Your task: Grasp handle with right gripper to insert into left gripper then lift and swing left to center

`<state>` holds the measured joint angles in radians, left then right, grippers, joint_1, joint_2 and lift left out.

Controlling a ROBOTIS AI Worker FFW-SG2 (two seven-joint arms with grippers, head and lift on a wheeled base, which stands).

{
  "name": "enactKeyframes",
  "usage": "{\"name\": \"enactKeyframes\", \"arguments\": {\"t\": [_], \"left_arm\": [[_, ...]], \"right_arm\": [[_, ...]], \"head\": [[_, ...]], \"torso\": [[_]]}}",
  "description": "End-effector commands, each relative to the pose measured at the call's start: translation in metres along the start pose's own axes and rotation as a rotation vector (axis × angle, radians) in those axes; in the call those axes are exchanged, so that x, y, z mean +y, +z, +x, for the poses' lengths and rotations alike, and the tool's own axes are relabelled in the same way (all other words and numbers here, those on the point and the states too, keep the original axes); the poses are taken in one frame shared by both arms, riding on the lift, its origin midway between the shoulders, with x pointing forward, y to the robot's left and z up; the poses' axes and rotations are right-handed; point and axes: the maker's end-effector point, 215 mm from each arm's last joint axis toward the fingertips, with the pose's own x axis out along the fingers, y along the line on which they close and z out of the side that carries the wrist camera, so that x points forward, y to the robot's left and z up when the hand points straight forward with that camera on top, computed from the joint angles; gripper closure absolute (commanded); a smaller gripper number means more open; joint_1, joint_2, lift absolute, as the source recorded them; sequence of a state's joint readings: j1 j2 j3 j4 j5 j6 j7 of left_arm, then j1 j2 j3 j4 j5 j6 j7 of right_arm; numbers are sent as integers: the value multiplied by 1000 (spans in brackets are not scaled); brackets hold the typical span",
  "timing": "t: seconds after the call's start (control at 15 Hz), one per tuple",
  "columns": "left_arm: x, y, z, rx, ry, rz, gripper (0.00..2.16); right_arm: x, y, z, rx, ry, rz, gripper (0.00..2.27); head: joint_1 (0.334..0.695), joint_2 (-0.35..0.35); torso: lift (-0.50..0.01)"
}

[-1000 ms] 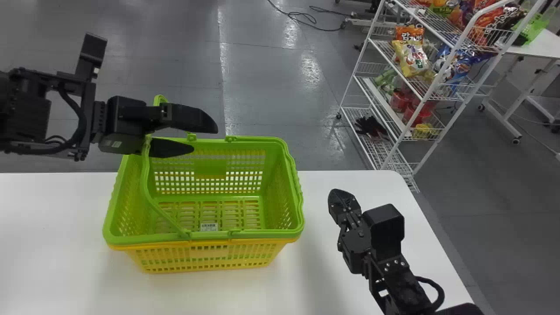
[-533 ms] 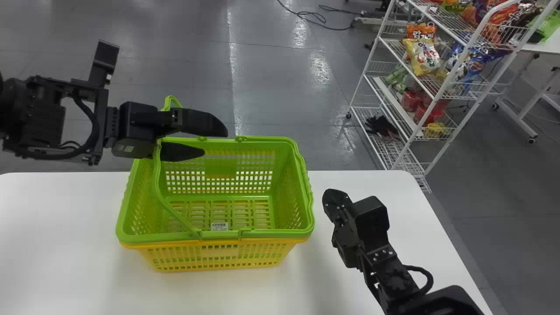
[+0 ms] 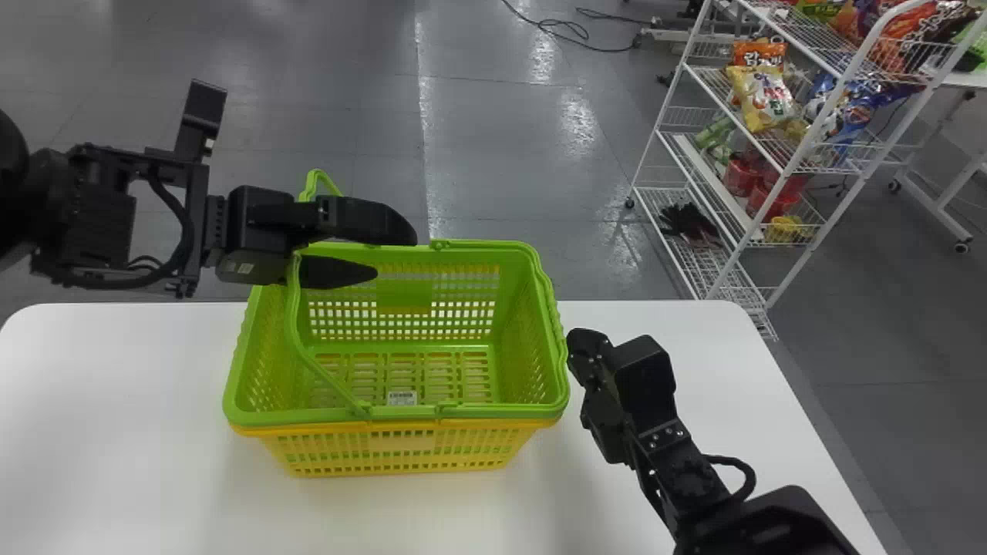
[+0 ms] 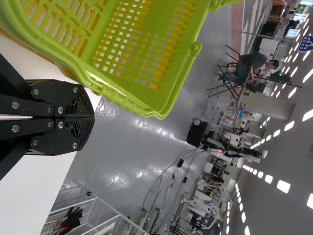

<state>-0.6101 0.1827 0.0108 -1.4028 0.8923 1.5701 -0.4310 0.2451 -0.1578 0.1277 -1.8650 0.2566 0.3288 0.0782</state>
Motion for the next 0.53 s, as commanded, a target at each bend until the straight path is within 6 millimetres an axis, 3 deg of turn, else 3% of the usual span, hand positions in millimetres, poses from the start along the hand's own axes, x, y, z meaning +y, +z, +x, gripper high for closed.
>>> {"name": "enactKeyframes", "arguments": {"t": [0.0,0.47], "left_arm": [[2,-2,-1,-1,-1,-4,43],[2,-5,-2,-3,-8,-9,43]], "right_arm": [[2,3,2,-2,4,1,2162],[0,22,3,-35,12,61,2162]], "head": [[695,-168],[695,-161]], "torso": [[-93],[-93]]}}
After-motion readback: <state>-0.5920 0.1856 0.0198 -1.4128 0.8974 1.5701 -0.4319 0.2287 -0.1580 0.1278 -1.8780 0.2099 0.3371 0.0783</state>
